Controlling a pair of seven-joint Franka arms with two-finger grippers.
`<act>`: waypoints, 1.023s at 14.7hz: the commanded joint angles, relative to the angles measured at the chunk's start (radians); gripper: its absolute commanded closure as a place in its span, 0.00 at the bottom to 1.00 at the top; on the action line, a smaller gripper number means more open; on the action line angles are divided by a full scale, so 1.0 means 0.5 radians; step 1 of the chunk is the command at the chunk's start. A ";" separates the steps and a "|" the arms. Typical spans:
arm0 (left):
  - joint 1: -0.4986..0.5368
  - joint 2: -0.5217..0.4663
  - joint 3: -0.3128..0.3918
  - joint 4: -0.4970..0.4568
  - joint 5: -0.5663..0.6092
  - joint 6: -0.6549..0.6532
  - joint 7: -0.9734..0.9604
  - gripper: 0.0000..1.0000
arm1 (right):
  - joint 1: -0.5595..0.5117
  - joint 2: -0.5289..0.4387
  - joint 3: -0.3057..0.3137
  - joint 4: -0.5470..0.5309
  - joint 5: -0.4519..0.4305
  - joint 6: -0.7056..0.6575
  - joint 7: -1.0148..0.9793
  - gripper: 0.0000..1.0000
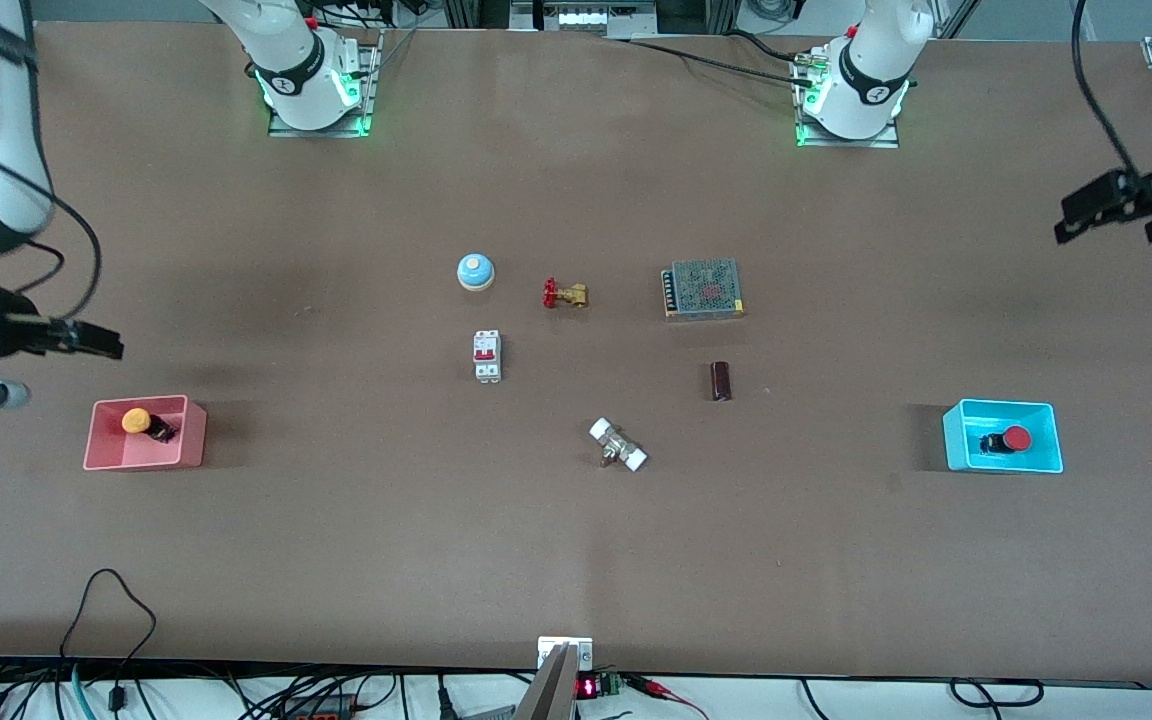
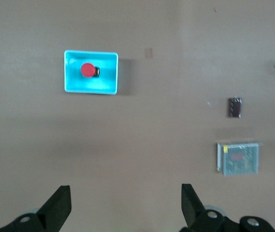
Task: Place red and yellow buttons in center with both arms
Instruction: 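Lower the right gripper into the pink bin while the left gripper enters the cyan bin, then grasp the yellow button with the right gripper while the left gripper grasps the red button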
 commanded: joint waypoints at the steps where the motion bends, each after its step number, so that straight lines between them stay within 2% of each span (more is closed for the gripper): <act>1: 0.070 0.274 0.020 -0.018 0.024 0.288 0.130 0.00 | -0.031 0.181 0.015 0.044 -0.072 0.180 -0.007 0.00; 5: 0.156 0.602 0.017 -0.030 -0.010 0.680 0.195 0.00 | -0.141 0.380 0.018 0.047 -0.048 0.414 -0.093 0.00; 8: 0.186 0.829 0.014 -0.030 -0.073 0.954 0.198 0.00 | -0.148 0.475 0.019 0.047 -0.048 0.509 -0.136 0.00; 15: 0.300 1.118 0.005 -0.033 -0.148 1.316 0.471 0.00 | -0.154 0.586 0.022 0.047 -0.042 0.561 -0.219 0.00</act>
